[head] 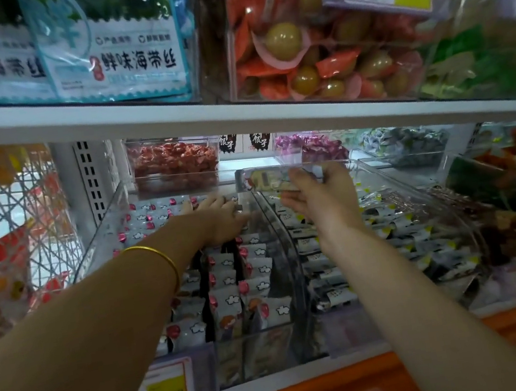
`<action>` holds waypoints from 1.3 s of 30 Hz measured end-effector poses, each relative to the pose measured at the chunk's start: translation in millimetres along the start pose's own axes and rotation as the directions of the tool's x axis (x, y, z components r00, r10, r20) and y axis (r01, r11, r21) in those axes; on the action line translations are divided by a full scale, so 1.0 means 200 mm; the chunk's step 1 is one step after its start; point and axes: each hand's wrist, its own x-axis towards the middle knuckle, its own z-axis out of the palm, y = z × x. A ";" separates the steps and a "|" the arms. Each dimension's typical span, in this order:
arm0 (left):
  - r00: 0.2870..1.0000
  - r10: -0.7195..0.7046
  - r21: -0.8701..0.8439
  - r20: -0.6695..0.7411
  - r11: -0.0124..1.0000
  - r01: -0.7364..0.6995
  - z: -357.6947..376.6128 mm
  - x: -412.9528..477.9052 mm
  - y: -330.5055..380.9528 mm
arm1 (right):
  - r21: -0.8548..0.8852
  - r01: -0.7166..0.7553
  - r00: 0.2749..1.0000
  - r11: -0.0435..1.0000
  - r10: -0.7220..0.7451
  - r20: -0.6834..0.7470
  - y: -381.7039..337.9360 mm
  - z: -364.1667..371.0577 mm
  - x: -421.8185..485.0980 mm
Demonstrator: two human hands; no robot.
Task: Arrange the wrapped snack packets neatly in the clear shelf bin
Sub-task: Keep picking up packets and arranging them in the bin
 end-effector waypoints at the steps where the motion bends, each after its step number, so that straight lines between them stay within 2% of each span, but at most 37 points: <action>1: 1.000 0.009 -0.004 0.002 1.000 -0.009 -0.01 -0.01 0.00 | -0.082 0.037 0.999 0.996 -0.036 0.008 0.01 0.02 0.02; 5: 0.995 0.096 0.009 -0.012 0.995 -0.096 -0.05 -0.07 0.03 | -0.321 0.251 0.968 0.913 -0.240 0.075 0.04 0.11 0.12; 9: 0.990 0.138 0.045 -0.022 0.990 -0.137 -0.07 -0.13 0.03 | -0.491 0.494 0.869 0.718 -0.429 0.247 0.07 0.20 0.24; 12: 0.994 0.113 0.057 0.010 0.992 -0.114 -0.06 -0.14 0.02 | -0.584 0.592 0.803 0.555 -0.465 0.373 0.10 0.24 0.32; 15: 0.994 0.105 0.060 0.015 0.993 -0.106 -0.05 -0.15 0.01 | -0.645 0.653 0.755 0.397 -0.405 0.516 0.10 0.27 0.38; 20: 0.996 0.087 -0.030 0.006 0.996 -0.087 -0.05 -0.20 0.00 | -0.671 0.714 0.700 0.199 -0.230 0.676 0.08 0.30 0.43; 26: 0.991 0.092 -0.068 -0.099 0.993 -0.099 -0.06 -0.29 0.01 | -0.691 0.660 0.713 -0.294 -0.043 0.700 0.15 0.41 0.48; 27: 0.990 0.082 -0.047 -0.114 0.995 -0.088 -0.05 -0.31 0.00 | -0.691 0.653 0.726 -0.309 -0.007 0.688 0.15 0.42 0.49; 28: 0.991 0.067 -0.034 -0.112 0.997 -0.071 -0.05 -0.32 -0.01 | -0.710 0.646 0.745 -0.279 0.030 0.666 0.17 0.43 0.51; 30: 0.997 0.036 -0.031 -0.075 0.999 -0.038 -0.03 -0.35 -0.03 | -0.802 0.586 0.810 -0.118 0.125 0.573 0.19 0.44 0.55; 31: 0.998 0.028 -0.027 -0.051 0.999 -0.030 -0.02 -0.36 -0.04 | -0.821 0.563 0.821 -0.091 0.171 0.544 0.20 0.45 0.56; 34: 1.000 0.024 -0.016 -0.017 1.000 -0.024 -0.03 -0.38 -0.03 | -0.813 0.561 0.821 -0.154 0.228 0.524 0.22 0.45 0.55; 37: 0.998 0.018 -0.036 -0.059 0.999 -0.020 -0.05 -0.39 -0.02 | -0.729 0.615 0.786 -0.301 0.157 0.598 0.21 0.44 0.52; 39: 0.999 0.019 -0.024 -0.045 1.000 -0.020 -0.05 -0.41 -0.02 | -0.719 0.621 0.775 -0.312 0.105 0.623 0.19 0.42 0.50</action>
